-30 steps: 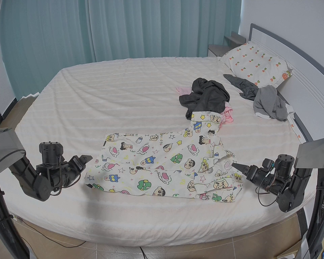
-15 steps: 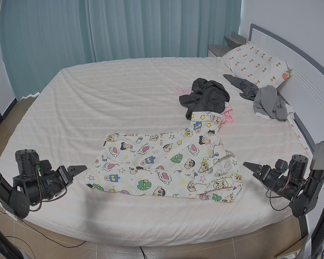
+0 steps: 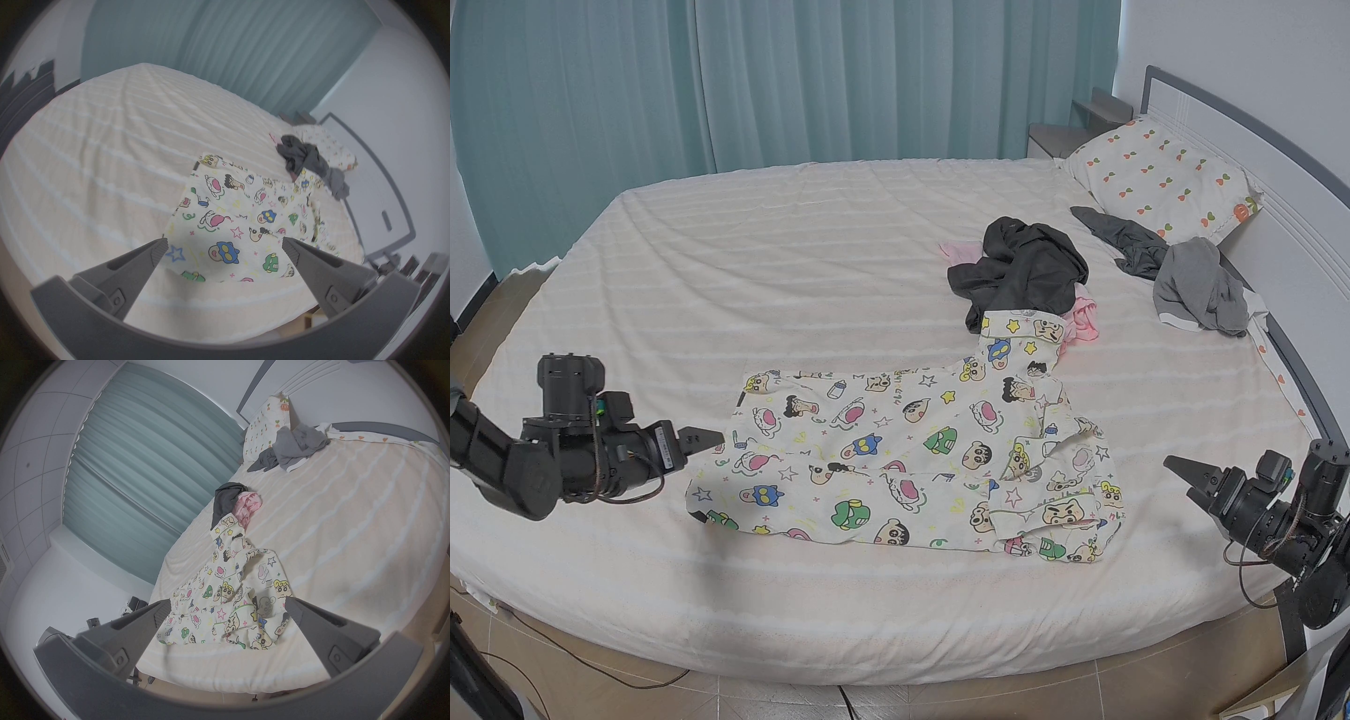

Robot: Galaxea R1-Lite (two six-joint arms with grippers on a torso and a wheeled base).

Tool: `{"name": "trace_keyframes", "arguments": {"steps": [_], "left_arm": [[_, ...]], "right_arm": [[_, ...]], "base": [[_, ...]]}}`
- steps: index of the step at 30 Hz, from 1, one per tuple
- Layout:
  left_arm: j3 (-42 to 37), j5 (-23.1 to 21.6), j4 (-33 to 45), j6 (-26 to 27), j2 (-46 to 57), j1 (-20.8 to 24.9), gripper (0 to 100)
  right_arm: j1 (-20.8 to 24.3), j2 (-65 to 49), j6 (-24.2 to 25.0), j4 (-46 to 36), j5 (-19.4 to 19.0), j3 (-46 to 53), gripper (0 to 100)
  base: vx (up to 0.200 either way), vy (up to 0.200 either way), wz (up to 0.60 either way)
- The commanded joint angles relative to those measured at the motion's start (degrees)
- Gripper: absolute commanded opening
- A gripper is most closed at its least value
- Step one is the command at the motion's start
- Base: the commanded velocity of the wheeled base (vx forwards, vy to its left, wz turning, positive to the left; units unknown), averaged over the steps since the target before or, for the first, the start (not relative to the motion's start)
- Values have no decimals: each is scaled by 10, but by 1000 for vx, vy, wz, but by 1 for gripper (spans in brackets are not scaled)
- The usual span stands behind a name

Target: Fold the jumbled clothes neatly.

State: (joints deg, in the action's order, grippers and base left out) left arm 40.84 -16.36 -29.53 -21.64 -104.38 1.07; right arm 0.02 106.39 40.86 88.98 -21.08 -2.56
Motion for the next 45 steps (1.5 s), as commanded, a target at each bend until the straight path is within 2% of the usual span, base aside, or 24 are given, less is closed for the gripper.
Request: {"name": "trace_keyframes", "arguments": {"steps": [1,4,6,9,19,26,28,42,43,45], "left_arm": [[63,12,25,61,-101,24,100],[85,14,24,66,-138,23,100],[97,15,21,69,-160,24,100],[117,14,21,68,-174,24,100],[149,22,10,69,-207,31,100],[149,51,-59,66,-221,30,100],[148,63,-62,66,-223,30,100],[149,67,-69,66,-254,32,100],[149,67,-69,66,-254,32,0],[149,67,-69,66,-254,33,0]], "right_arm": [[-42,-35,-1,6,-9,26,100],[-61,-33,0,3,-27,26,100],[-72,-29,1,2,-59,26,100],[-85,-29,1,5,-79,26,100],[-84,-31,1,1,-82,26,100],[-82,-35,-2,-5,-82,26,100],[-82,-38,-4,-13,-82,26,100],[-71,-42,-4,-32,-82,26,100],[-70,-42,-4,-34,-82,26,100],[-67,-42,-4,-35,-81,26,100]], "base": [[0,0,0],[0,0,0],[0,0,0],[0,0,0],[0,0,0],[0,0,0],[0,0,0],[0,0,0],[0,0,0],[0,0,0]]}}
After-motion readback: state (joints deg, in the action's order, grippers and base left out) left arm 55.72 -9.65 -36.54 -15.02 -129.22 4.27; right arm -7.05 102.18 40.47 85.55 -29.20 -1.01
